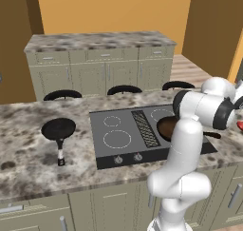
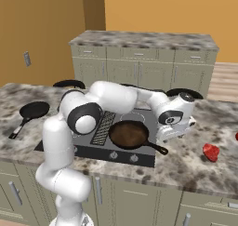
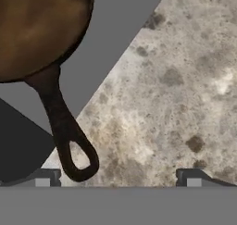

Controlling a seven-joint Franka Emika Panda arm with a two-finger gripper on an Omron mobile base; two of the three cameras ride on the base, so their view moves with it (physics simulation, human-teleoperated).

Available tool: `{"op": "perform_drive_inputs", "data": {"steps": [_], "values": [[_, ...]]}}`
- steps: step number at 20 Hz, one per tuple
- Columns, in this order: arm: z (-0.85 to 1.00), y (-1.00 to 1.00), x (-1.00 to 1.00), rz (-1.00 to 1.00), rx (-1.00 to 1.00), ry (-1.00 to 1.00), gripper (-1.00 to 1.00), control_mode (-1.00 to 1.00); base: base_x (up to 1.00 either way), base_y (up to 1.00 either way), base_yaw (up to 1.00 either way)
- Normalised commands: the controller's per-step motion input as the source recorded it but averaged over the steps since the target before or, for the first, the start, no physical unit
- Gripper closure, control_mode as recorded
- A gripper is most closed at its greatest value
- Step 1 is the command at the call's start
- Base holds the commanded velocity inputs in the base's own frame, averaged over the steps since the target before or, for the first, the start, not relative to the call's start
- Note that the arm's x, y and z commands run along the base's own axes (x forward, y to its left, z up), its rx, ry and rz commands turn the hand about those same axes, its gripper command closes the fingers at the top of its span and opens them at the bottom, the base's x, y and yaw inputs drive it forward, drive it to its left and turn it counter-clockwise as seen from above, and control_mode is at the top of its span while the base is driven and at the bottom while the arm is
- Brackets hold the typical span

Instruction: Place both pans onto different burners. Then place the tomato and the steak on different pans.

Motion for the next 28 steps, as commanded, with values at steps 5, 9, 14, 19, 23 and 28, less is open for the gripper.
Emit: {"op": "perform_drive_inputs", "data": {"steps": [5,9,14,19,23,28], "values": [[0.02,-0.58,-0.05,-0.46,0.00,0.12,-1.00,-1.00,0.00,0.00,0.00],[0.00,-0.38,-0.01,-0.20,0.00,0.10,-1.00,-1.00,0.00,0.00,0.00],[0.00,-0.40,0.00,-0.04,0.01,0.05,-1.00,-1.00,0.00,0.00,0.00],[0.00,-0.50,0.00,0.00,0.01,0.05,-1.00,-1.00,0.00,0.00,0.00],[-0.08,-0.43,0.00,0.00,0.00,0.02,-1.00,-1.00,0.00,0.00,0.00],[-0.02,-0.41,0.00,0.00,0.03,0.04,-1.00,-1.00,0.00,0.00,0.00]]}}
